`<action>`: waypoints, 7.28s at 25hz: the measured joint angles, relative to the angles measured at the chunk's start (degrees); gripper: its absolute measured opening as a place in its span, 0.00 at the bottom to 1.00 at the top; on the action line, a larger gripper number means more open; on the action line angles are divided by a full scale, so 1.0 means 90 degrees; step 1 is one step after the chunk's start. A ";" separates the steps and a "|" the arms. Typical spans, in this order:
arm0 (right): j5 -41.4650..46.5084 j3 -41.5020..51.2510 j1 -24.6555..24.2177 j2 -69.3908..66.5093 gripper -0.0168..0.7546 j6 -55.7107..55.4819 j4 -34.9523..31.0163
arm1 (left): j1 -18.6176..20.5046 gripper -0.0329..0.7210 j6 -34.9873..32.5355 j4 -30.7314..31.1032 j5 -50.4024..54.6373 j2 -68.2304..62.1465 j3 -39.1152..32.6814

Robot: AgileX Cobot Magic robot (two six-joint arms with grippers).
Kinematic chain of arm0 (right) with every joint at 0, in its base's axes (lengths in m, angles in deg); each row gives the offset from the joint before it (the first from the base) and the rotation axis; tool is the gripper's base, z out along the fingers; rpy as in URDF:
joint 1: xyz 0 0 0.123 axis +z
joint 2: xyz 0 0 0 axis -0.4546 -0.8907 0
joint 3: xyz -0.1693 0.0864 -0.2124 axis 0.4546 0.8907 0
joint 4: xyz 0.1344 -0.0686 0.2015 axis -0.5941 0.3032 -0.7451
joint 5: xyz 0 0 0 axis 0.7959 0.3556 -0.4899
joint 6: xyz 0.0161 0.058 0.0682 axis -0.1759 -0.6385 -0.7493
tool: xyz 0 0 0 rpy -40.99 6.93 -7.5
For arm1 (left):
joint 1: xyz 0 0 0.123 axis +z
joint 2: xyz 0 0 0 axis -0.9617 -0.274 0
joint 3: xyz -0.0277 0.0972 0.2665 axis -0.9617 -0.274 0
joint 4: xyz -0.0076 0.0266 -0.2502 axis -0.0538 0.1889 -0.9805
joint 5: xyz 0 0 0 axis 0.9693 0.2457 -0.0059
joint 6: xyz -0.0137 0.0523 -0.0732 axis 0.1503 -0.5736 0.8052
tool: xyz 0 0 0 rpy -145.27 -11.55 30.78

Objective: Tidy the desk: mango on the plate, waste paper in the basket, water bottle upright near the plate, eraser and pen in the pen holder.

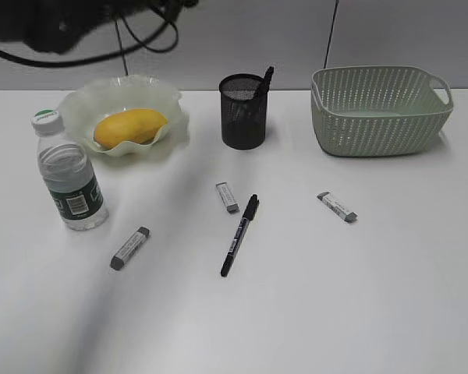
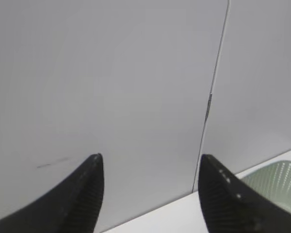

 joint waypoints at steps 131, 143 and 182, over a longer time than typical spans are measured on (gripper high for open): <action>-0.8839 -0.7046 -0.0346 -1.3555 0.15 -0.2478 0.3052 | 0.3234 0.38 -0.1307 -0.1310 0.9429 1.2473 -0.5560; -0.9251 -0.7090 -0.0346 -1.4132 0.55 -0.1441 0.1593 | 0.3234 0.35 -0.1307 -0.1310 0.9429 1.2473 -0.5560; 0.0711 -0.0261 -0.0340 -0.0101 0.72 0.0439 -0.0426 | 0.3234 0.35 -0.1454 -0.1446 0.9414 1.2391 -0.5560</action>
